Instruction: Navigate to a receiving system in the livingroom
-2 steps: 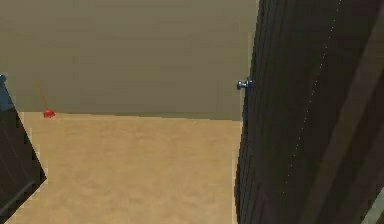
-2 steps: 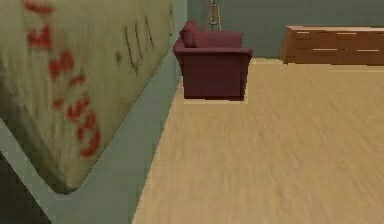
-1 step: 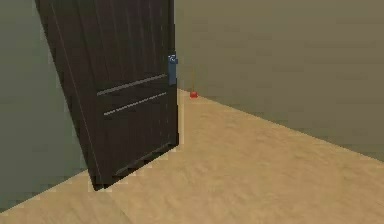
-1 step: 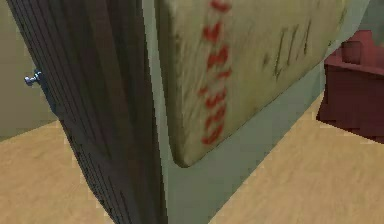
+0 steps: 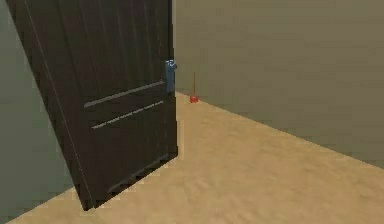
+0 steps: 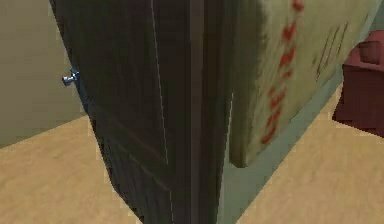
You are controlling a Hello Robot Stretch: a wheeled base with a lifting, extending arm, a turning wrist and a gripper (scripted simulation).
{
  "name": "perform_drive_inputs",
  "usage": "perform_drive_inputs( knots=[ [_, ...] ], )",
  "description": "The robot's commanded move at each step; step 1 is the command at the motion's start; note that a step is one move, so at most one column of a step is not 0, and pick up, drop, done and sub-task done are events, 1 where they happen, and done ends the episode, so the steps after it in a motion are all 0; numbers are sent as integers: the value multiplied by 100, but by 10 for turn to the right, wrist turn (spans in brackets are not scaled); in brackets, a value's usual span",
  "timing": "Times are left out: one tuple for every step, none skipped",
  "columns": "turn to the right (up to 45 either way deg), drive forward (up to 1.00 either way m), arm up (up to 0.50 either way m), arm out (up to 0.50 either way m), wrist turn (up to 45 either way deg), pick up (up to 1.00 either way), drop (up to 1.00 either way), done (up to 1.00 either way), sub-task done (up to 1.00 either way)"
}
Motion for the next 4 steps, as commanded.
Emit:
perform_drive_inputs(
  knots=[
    [360,0,0,0,0,0,0,0,0],
    [0,100,0,0,0,0,0,0,0],
    [0,35,0,0,0,0,0,0,0],
    [450,0,0,0,0,0,0,0,0]
  ],
)
